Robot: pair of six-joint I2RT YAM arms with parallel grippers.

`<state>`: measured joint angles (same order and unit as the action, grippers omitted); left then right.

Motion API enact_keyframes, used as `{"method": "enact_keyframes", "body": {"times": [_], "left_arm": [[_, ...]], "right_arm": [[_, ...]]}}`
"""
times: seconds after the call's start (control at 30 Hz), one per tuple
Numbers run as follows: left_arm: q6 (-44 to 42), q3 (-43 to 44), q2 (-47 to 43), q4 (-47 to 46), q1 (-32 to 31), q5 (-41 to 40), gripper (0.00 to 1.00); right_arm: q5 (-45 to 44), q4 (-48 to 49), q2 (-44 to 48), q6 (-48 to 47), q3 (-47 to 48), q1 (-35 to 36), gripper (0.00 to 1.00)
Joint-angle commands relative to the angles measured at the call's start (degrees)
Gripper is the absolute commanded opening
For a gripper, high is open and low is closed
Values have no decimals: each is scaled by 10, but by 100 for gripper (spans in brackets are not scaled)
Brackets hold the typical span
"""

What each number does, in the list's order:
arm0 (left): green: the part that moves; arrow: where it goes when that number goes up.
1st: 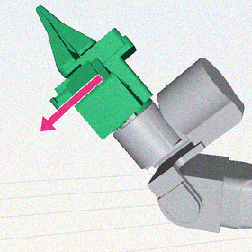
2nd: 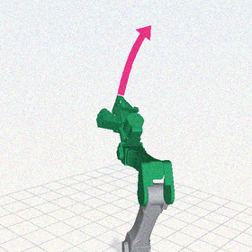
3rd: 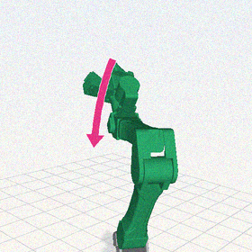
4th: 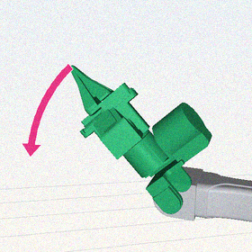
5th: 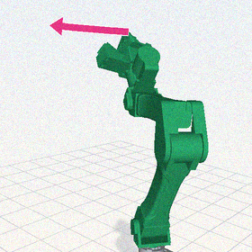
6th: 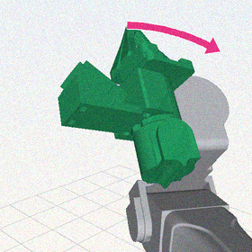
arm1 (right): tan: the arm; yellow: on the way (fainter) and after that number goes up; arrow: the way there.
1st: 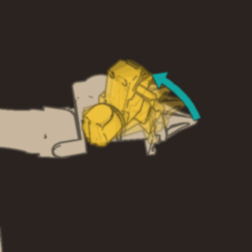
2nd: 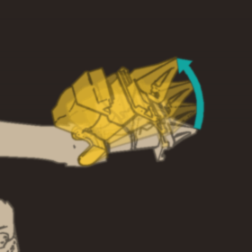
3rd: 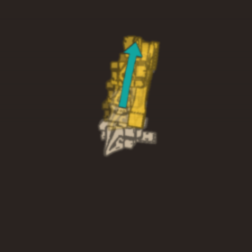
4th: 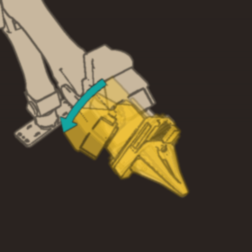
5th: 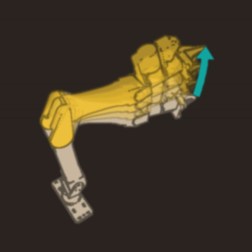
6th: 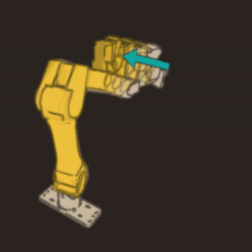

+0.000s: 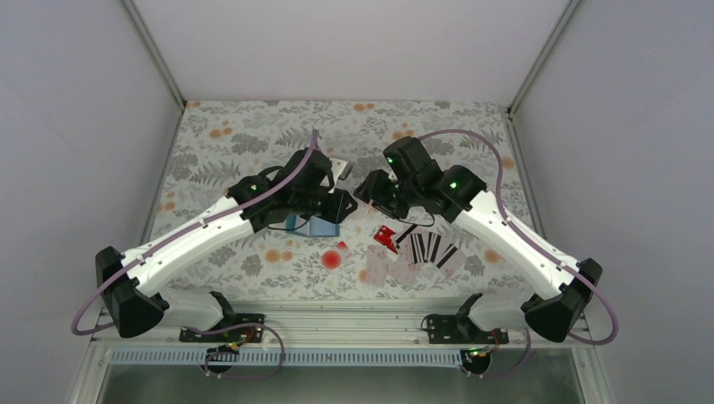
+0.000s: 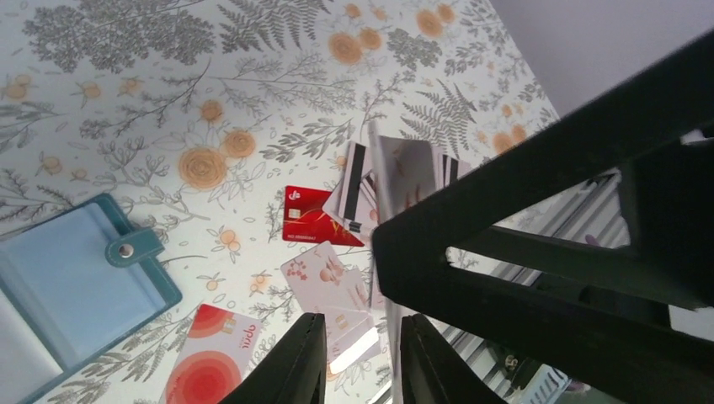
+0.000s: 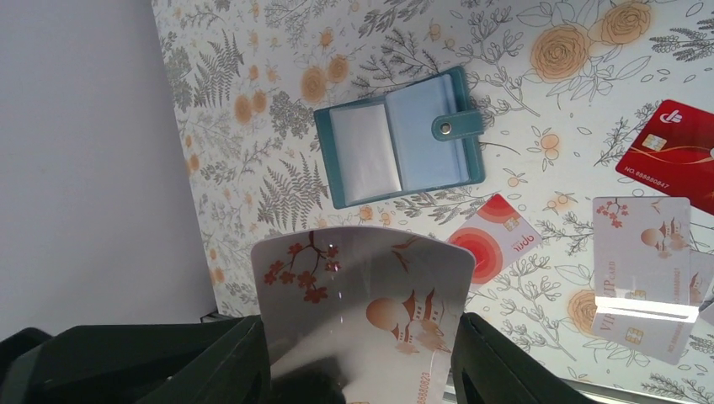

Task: Put the credit cards into the card holder

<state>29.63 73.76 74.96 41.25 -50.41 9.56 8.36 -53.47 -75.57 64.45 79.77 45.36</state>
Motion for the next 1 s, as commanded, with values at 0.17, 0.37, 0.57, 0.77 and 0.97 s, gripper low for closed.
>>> {"method": "enact_keyframes", "body": {"times": [0.17, 0.37, 0.57, 0.77, 0.97], "left_arm": [[29, 30, 8, 16, -13, -51, 3], [52, 36, 12, 13, -13, -37, 2], [76, 46, -5, 27, -13, -63, 2], [80, 49, -21, 74, -10, -131, 2], [49, 3, -51, 72, 32, -131, 2]], "right_arm": [[-3, -10, 17, -3, 14, 4, 50], [-9, -9, 23, -8, 12, 4, 88], [-44, 8, 43, -20, 13, 3, 99], [-62, 60, 74, -53, -9, 3, 99], [-103, 113, 93, -126, -40, 3, 99]]}}
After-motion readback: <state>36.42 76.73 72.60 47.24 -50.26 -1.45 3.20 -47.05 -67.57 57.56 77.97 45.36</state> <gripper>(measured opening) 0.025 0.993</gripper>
